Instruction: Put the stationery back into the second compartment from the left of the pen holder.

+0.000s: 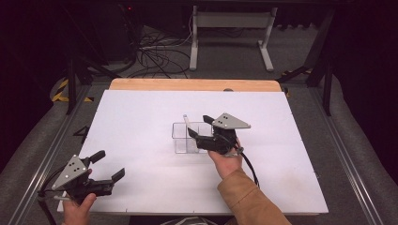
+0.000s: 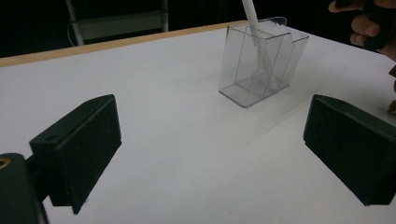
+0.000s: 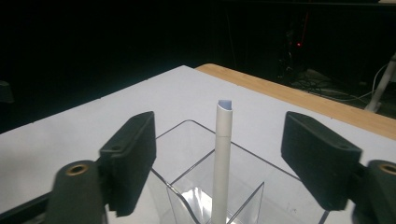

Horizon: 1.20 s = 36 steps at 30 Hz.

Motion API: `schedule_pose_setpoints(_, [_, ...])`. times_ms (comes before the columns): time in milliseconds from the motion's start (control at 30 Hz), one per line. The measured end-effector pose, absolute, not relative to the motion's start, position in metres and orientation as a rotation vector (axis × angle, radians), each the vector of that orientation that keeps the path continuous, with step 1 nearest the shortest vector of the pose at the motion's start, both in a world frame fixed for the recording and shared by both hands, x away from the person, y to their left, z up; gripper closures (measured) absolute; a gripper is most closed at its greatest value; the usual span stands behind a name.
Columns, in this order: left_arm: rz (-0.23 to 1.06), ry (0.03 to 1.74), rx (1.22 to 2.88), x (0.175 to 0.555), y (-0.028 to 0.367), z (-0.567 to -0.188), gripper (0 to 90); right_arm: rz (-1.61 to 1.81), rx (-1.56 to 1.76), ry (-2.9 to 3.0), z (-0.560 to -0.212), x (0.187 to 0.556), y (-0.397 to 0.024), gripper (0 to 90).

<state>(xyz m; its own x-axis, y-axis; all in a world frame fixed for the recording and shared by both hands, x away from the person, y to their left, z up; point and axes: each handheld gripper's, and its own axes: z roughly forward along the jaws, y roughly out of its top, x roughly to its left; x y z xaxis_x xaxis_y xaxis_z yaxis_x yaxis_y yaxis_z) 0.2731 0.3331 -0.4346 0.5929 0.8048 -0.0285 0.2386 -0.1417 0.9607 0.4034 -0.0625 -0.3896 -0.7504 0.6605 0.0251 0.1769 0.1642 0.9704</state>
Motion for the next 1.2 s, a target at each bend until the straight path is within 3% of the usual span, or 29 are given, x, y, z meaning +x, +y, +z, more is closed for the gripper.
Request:
schedule_pose_setpoints(467, [0.632,0.853,1.693,0.272,0.330,-0.433,4.7,1.629,0.734,2.044,-0.373,0.378,-0.114,5.6])
schedule_pose_setpoints(800, [0.643,0.839,1.704,0.273,0.325,-0.432,4.3,1.587,0.743,2.072,-0.398,0.353,-0.181,1.6])
schedule_pose_setpoints(1200, [0.675,0.811,1.742,0.275,0.316,-0.430,3.6,1.530,0.759,2.069,-0.437,0.332,-0.222,1.5])
